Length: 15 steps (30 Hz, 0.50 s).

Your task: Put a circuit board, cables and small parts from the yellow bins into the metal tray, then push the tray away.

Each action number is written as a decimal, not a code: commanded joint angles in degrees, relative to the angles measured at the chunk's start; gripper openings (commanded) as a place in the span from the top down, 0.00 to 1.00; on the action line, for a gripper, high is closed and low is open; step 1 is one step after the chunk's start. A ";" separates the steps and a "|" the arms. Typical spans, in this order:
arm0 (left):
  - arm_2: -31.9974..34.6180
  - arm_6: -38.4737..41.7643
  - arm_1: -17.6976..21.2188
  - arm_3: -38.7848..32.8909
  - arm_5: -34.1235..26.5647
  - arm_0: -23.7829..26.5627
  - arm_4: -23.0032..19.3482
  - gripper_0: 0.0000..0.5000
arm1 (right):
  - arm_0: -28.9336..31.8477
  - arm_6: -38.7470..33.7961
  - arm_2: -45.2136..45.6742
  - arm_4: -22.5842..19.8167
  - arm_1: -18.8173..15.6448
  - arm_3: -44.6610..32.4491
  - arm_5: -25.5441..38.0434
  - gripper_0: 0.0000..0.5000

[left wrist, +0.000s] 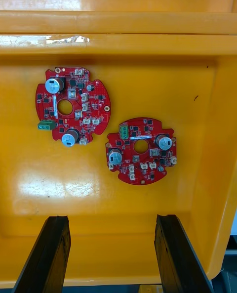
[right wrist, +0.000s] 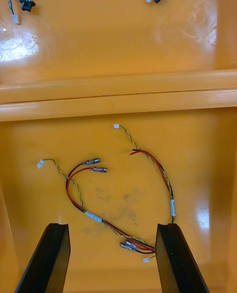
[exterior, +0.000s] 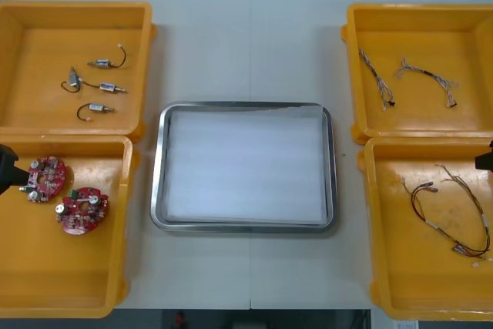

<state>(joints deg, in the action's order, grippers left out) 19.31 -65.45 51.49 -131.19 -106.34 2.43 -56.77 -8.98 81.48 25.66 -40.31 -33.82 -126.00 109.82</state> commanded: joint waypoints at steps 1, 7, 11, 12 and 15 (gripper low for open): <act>-0.06 -3.64 -0.51 -0.29 0.52 -1.55 0.61 0.00 | 0.98 -2.29 -0.70 -0.29 -1.08 -0.47 0.18 0.00; -0.06 -3.64 -0.51 -0.29 0.52 -1.55 0.61 0.00 | 0.98 -2.29 -0.70 -0.29 -1.08 -0.47 0.18 0.00; -2.35 -3.46 -0.78 0.76 0.52 -1.72 0.70 0.00 | -1.13 -2.29 0.00 -0.29 -2.48 -1.00 0.18 0.00; -2.61 -3.46 -0.69 0.76 0.70 -1.72 0.96 0.00 | -1.21 -2.29 0.00 -0.29 -2.48 -0.91 0.18 0.00; -4.37 -3.37 0.10 0.67 1.05 -0.93 2.81 0.00 | -2.18 -2.29 0.27 -0.82 -3.27 -1.79 0.18 0.00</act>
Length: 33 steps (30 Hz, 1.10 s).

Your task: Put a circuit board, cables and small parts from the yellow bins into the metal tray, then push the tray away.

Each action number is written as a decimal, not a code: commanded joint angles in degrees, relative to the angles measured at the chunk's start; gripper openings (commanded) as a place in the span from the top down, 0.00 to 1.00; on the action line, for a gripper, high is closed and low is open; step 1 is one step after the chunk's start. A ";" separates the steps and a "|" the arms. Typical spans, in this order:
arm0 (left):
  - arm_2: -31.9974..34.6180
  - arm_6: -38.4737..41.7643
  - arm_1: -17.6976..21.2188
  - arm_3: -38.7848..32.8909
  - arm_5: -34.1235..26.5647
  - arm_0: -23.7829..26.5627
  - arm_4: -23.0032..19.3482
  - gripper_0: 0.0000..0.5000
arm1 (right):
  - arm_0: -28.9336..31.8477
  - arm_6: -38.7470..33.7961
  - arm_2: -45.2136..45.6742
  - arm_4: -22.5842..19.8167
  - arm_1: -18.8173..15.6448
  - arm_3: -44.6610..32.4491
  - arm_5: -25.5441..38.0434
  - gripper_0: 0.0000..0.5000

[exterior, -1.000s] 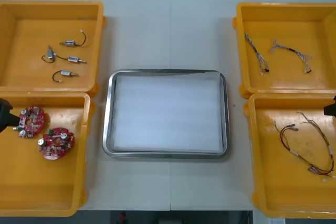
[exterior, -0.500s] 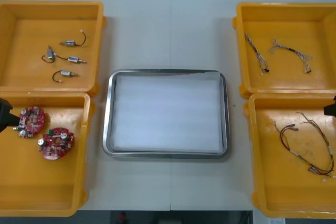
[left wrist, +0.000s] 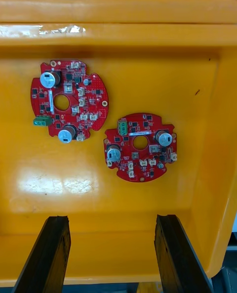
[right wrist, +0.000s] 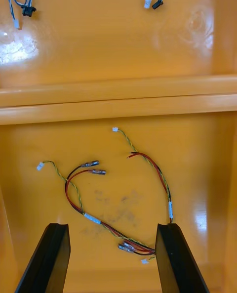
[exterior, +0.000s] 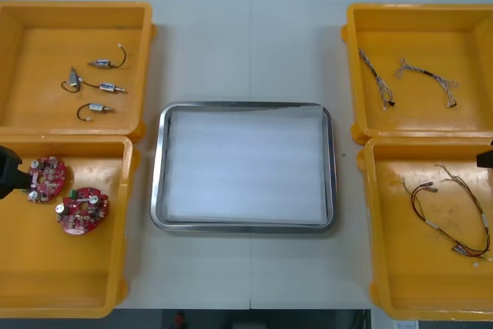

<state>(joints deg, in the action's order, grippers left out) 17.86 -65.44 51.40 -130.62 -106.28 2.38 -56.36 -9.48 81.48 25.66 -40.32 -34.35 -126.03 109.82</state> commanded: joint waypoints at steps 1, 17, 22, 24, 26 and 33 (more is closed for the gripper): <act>-3.01 -3.37 0.10 0.19 1.07 -0.62 2.48 0.00 | -1.77 -2.38 0.27 -1.08 -2.74 -2.47 0.18 0.00; -1.78 -5.40 0.10 3.44 5.29 -0.53 0.28 0.00 | 4.73 -0.35 2.64 -2.13 -5.82 -3.26 0.18 0.00; -1.69 -7.77 0.10 5.29 7.14 -0.62 0.64 0.00 | 7.19 1.14 3.78 -4.59 -7.40 -3.26 0.18 0.00; -1.34 -9.88 0.19 7.31 8.19 -0.62 0.72 0.00 | 9.04 1.93 4.22 -6.70 -8.72 -2.56 0.18 0.00; -1.34 -11.46 0.19 8.72 9.16 -0.71 0.72 0.00 | 10.36 2.46 4.66 -8.02 -9.68 -1.77 0.18 0.00; -1.34 -16.73 0.19 13.64 13.11 -1.06 1.52 0.00 | 13.96 4.13 5.36 -9.78 -11.62 -0.19 -5.14 0.00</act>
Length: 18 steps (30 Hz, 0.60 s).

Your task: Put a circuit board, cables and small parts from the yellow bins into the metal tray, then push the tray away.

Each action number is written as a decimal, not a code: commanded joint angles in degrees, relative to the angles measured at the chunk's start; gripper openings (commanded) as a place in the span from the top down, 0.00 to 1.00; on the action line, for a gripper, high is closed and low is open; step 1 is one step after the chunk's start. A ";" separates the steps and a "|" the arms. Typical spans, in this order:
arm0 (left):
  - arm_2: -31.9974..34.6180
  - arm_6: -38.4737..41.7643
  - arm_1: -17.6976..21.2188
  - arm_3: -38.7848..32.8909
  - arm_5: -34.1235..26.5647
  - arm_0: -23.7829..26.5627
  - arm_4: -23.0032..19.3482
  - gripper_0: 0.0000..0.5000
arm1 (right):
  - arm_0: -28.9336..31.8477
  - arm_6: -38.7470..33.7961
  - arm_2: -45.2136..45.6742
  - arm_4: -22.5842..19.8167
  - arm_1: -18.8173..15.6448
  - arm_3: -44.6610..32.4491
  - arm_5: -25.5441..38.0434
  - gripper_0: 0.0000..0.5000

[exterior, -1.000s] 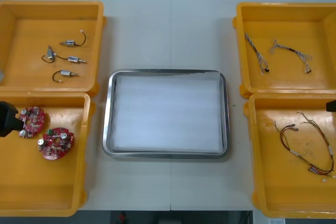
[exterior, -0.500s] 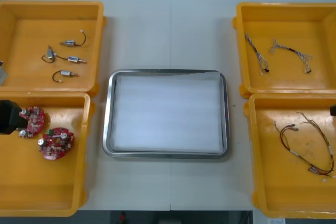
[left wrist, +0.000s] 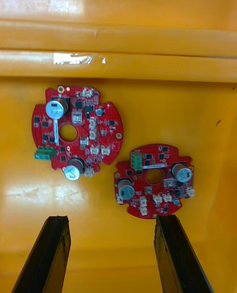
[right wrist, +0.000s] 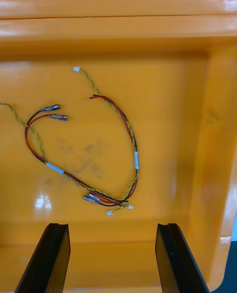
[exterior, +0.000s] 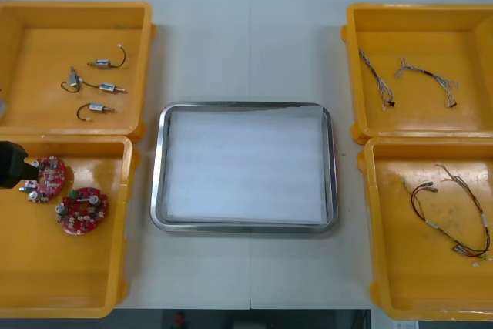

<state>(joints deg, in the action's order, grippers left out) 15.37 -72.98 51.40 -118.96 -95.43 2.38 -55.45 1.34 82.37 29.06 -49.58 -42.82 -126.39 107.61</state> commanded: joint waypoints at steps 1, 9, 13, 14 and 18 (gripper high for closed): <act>1.15 -9.98 0.10 2.77 2.71 -1.06 0.52 0.00 | 3.85 3.59 1.88 -0.25 -3.41 0.18 -4.25 0.00; 0.89 -13.59 0.10 6.28 7.28 -2.99 0.52 0.00 | 8.33 5.00 -0.41 0.98 -4.55 2.12 -14.44 0.00; -0.25 -13.32 0.10 6.72 9.12 -4.31 0.96 0.00 | 10.00 5.61 -2.96 0.80 -4.73 6.16 -20.51 0.00; -0.69 -13.15 0.10 7.16 9.74 -4.49 1.05 0.00 | 10.00 5.70 -3.75 0.80 -4.73 7.39 -21.39 0.00; -2.19 -13.06 0.10 8.57 12.20 -5.37 1.14 0.00 | 9.91 5.79 -6.30 1.50 -4.81 10.38 -23.85 0.00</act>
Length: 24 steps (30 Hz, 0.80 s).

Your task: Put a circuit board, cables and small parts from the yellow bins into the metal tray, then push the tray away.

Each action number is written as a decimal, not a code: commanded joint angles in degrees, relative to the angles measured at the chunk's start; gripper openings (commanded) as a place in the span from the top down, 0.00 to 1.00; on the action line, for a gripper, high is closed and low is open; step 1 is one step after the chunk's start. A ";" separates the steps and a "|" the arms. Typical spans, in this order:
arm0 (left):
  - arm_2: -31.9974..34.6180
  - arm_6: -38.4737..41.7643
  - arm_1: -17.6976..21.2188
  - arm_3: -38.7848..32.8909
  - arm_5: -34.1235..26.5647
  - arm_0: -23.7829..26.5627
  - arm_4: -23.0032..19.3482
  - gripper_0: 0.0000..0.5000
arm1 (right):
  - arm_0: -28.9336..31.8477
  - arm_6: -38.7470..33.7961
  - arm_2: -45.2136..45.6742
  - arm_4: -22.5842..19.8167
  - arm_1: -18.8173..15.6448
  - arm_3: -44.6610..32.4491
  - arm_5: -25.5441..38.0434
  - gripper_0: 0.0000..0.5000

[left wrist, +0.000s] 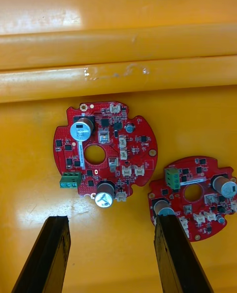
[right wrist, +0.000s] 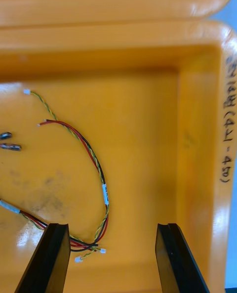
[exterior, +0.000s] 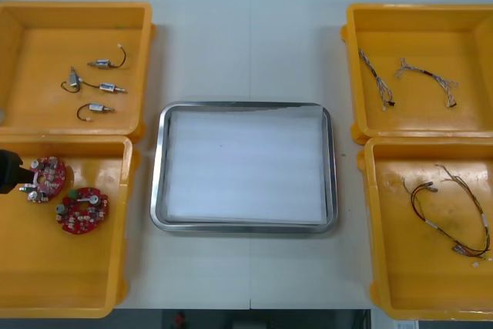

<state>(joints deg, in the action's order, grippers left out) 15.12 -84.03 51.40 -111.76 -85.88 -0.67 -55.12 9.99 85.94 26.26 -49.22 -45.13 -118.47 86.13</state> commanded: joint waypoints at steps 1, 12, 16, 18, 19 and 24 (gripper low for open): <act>-2.20 -2.02 0.10 1.46 2.91 -2.40 0.89 0.00 | 1.26 2.22 -3.85 1.32 -2.51 2.72 -2.63 0.00; -6.15 -1.05 0.10 4.97 7.48 -2.40 1.68 0.00 | 1.08 2.39 -10.00 1.67 -2.51 9.22 -10.72 0.00; -7.73 -0.96 0.19 6.91 10.38 -2.40 1.86 0.00 | 1.08 2.83 -11.15 1.58 -2.51 11.60 -12.21 0.00; -8.17 -0.88 0.10 7.52 10.91 -2.49 1.94 0.00 | 1.08 3.01 -11.67 1.50 -2.51 12.48 -12.83 0.00; -8.26 -0.88 0.10 7.70 11.08 -2.40 1.94 0.00 | 1.08 3.01 -12.20 1.50 -2.42 13.27 -13.53 0.00; -8.97 -0.61 0.10 8.05 11.08 -2.40 2.03 0.00 | 1.08 3.10 -14.05 1.50 -2.51 15.20 -16.61 0.00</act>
<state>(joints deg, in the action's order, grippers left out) 7.06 -84.03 51.40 -103.80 -75.50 -1.58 -53.77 10.07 86.49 13.85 -47.80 -45.17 -103.85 70.80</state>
